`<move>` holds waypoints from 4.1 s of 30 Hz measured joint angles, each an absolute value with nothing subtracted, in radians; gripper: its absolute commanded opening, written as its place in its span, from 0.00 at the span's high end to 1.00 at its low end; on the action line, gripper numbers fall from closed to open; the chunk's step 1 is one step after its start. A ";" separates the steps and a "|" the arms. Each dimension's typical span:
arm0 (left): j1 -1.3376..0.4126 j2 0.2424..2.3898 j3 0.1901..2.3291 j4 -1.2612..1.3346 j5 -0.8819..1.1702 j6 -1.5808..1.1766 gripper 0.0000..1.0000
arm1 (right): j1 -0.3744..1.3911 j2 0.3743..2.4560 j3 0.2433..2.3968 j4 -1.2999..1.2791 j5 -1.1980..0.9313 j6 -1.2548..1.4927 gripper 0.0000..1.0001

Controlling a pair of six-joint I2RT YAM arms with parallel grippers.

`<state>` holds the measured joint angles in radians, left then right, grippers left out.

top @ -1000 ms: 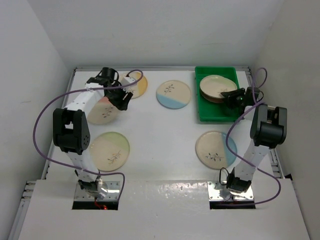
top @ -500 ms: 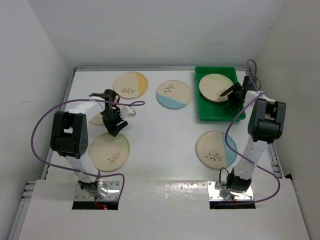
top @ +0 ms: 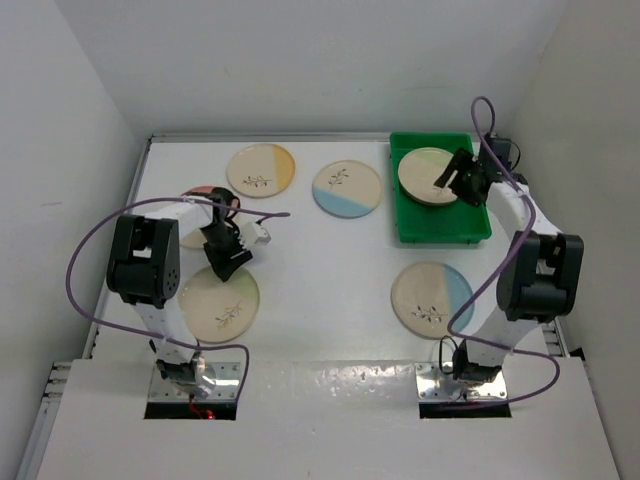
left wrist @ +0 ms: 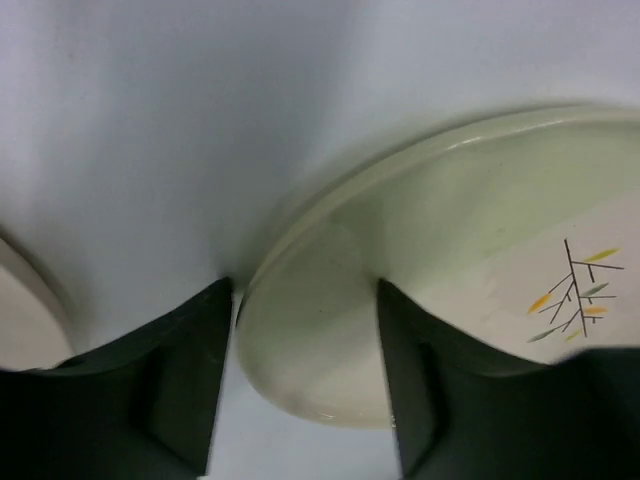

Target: Place the plates into the plastic bin on the countertop

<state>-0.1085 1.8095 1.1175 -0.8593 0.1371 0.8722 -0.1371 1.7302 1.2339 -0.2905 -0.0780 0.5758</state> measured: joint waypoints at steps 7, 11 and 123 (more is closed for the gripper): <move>-0.110 1.842 1.168 -0.856 0.128 0.865 1.00 | 0.013 1.588 1.182 -0.285 -0.083 0.420 0.27; -0.110 1.842 1.175 -0.873 0.144 0.857 1.00 | 0.181 1.563 1.113 -0.268 -0.146 0.353 0.24; -0.019 1.863 1.565 -0.801 0.507 0.544 1.00 | 0.476 2.275 1.568 -0.165 -0.674 0.448 0.18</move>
<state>-0.0185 1.8633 1.5646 -0.8013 0.5072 0.5438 0.4755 2.2745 1.5677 -0.1654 -0.6739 0.4480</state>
